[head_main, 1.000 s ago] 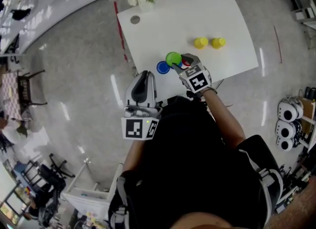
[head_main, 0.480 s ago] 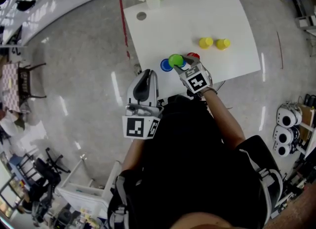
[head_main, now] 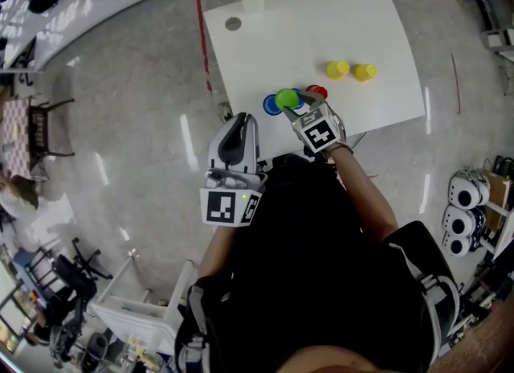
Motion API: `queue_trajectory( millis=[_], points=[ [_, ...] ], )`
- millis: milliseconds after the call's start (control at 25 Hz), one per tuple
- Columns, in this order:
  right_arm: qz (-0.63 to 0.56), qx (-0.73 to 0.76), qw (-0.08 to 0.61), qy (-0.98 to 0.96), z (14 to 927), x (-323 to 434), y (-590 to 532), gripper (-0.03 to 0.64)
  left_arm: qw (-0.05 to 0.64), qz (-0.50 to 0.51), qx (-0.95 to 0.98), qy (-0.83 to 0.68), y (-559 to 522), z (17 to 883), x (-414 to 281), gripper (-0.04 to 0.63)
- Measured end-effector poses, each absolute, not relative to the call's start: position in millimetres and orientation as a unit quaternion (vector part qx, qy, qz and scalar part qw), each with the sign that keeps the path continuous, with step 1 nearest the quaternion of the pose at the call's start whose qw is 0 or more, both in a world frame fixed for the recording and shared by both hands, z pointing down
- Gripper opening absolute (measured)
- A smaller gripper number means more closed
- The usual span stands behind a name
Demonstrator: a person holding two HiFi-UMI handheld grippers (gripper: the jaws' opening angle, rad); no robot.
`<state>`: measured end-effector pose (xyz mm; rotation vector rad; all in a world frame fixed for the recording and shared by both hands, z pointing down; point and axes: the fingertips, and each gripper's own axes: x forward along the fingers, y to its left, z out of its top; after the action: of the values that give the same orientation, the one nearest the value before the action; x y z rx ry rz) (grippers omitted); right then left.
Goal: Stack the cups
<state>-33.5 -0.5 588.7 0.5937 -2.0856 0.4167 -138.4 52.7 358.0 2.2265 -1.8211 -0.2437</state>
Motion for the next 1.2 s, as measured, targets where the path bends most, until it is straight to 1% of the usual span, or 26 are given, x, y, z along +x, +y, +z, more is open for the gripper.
queue_trajectory(
  millis=[520, 800, 880, 1040, 1200],
  points=[
    [0.167, 0.236, 0.45, -0.845, 591, -36, -4, 0.23, 0.13, -0.085, 0.764, -0.627, 52, 361, -141, 0.051],
    [0.176, 0.239, 0.429, -0.853, 584, -37, -3, 0.247, 0.135, -0.077, 0.767, -0.622, 51, 365, -136, 0.051],
    [0.174, 0.241, 0.416, -0.859, 578, -36, -5, 0.25, 0.135, -0.075, 0.768, -0.621, 50, 365, -134, 0.051],
    [0.164, 0.248, 0.37, -0.88, 560, -34, -13, 0.253, 0.132, -0.075, 0.773, -0.617, 45, 364, -127, 0.051],
    [0.168, 0.277, 0.343, -0.882, 548, -18, -29, 0.253, 0.129, -0.069, 0.777, -0.612, 40, 363, -118, 0.051]
  ],
)
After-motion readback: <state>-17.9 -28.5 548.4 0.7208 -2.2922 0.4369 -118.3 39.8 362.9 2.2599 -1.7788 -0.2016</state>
